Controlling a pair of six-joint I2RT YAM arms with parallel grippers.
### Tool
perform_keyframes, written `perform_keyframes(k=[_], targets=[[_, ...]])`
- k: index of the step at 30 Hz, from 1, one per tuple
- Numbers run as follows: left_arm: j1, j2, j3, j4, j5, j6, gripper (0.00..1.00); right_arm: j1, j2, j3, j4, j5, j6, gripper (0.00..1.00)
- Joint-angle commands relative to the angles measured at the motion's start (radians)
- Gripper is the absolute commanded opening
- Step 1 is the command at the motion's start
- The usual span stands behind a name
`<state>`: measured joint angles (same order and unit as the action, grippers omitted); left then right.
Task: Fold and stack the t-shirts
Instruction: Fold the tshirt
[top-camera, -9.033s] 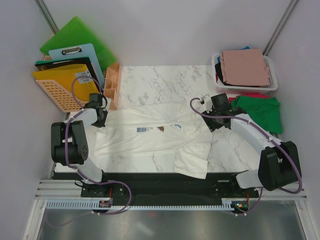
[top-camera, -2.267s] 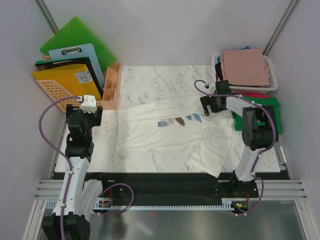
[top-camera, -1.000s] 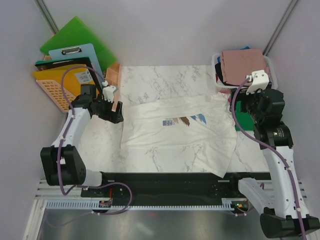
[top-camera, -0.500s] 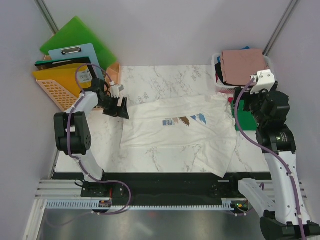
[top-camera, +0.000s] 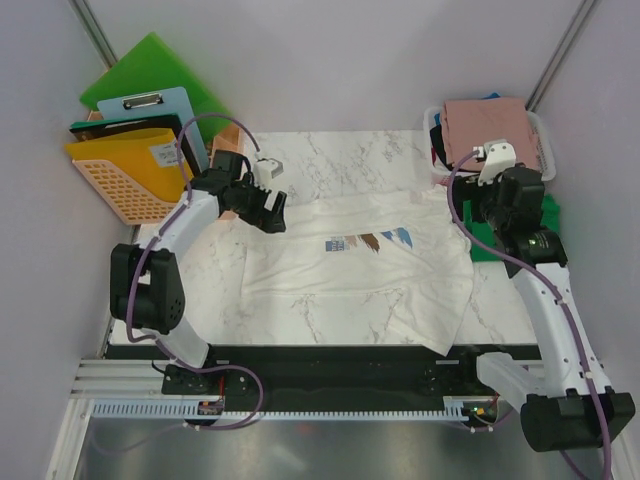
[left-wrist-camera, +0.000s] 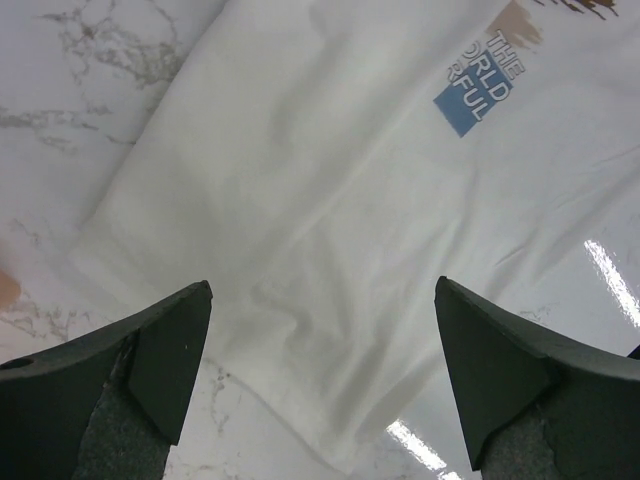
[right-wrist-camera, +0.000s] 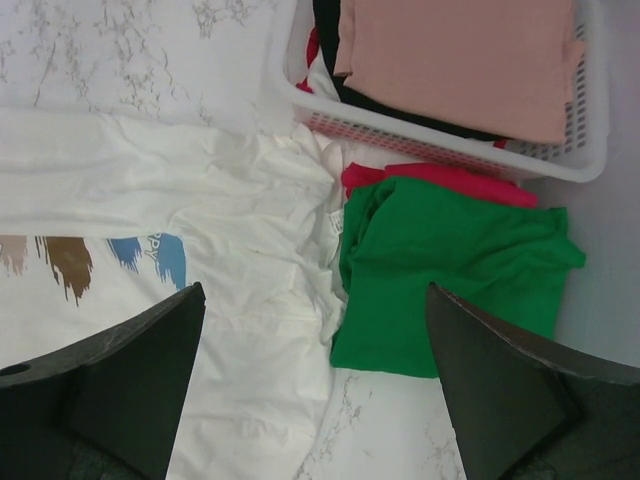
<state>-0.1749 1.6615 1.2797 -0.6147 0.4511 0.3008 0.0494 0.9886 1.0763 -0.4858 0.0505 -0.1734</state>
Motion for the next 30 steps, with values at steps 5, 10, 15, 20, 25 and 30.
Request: perform_keyframes(k=[5, 10, 15, 20, 25, 30], targets=[[-0.054, 0.090, -0.022, 0.088, 0.098, 0.011, 1.00, 0.000, 0.186, -0.058, 0.023, -0.049, 0.014, 0.97], [-0.052, 0.170, -0.013, 0.144, 0.136, -0.018, 1.00, 0.000, 0.266, -0.058, 0.047, -0.074, 0.015, 0.91], [-0.055, 0.271, 0.046, 0.145, 0.147, -0.060, 1.00, 0.000, 0.332, -0.035, 0.049, -0.067, 0.020, 0.93], [-0.055, 0.357, 0.081, 0.115, 0.144, -0.077, 1.00, -0.002, 0.418, -0.030, 0.047, -0.034, 0.017, 0.85], [-0.055, 0.360, 0.073, 0.113, 0.127, -0.083, 1.00, -0.009, 0.489, -0.055, 0.059, -0.009, 0.005, 0.67], [-0.055, 0.324, 0.061, 0.115, 0.121, -0.081, 1.00, -0.014, 0.458, -0.108, 0.064, -0.011, -0.023, 0.64]])
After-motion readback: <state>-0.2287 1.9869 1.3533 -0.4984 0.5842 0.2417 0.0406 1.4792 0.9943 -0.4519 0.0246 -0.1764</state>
